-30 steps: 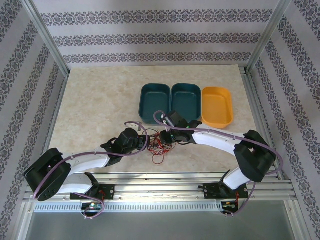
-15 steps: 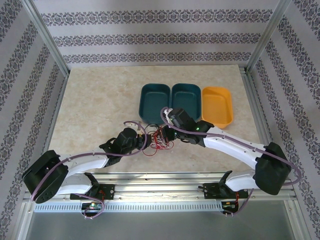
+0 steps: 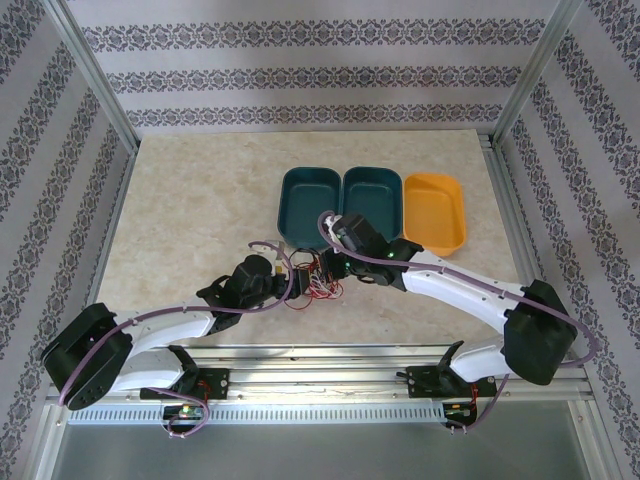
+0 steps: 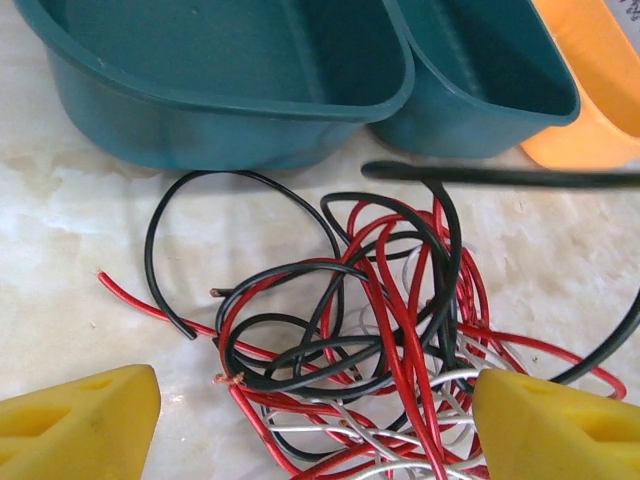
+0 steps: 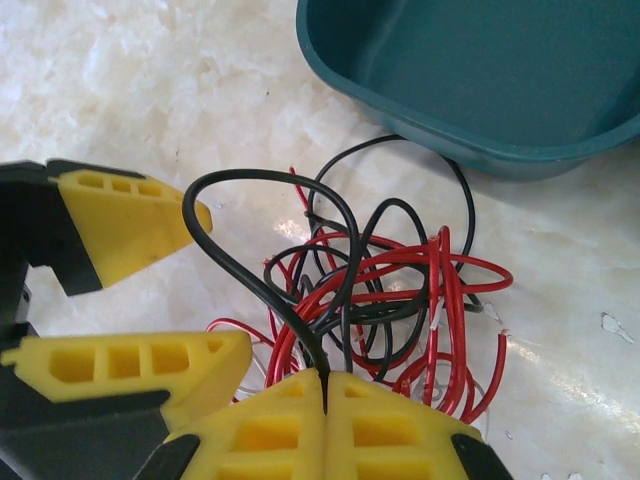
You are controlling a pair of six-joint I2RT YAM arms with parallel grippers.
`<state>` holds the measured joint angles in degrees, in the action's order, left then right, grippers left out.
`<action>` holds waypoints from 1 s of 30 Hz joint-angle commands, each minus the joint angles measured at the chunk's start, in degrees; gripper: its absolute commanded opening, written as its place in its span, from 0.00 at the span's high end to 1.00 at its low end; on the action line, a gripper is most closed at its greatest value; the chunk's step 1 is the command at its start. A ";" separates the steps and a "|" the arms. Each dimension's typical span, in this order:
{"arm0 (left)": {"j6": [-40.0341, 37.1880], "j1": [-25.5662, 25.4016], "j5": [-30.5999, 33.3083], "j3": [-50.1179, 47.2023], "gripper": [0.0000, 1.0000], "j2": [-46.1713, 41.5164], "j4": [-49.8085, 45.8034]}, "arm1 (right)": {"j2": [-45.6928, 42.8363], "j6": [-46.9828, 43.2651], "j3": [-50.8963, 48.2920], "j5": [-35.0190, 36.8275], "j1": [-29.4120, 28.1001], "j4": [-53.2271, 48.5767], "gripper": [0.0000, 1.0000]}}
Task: Untangle the cables
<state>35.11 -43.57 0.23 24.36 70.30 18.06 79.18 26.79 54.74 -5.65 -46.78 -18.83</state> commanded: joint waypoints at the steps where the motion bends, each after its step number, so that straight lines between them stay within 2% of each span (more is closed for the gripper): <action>1: -1.80 -1.05 -1.56 1.29 0.21 1.12 1.36 | -1.50 1.16 2.32 0.02 -0.77 3.06 1.00; 12: -0.56 -2.04 -0.06 3.45 0.22 8.91 5.06 | -3.15 3.18 2.92 -3.71 -1.20 5.87 1.00; 24: 3.15 -2.04 6.33 -1.19 0.62 6.39 3.98 | -9.82 0.90 4.62 0.09 -1.29 2.82 1.00; 30: 4.85 -2.04 8.55 -2.89 0.69 4.70 3.56 | -13.82 -0.31 5.00 2.87 -1.29 1.74 1.00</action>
<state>38.30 -44.95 6.28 22.79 76.60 22.13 67.55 28.05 57.74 -5.45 -47.42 -16.25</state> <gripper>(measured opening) 0.314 0.041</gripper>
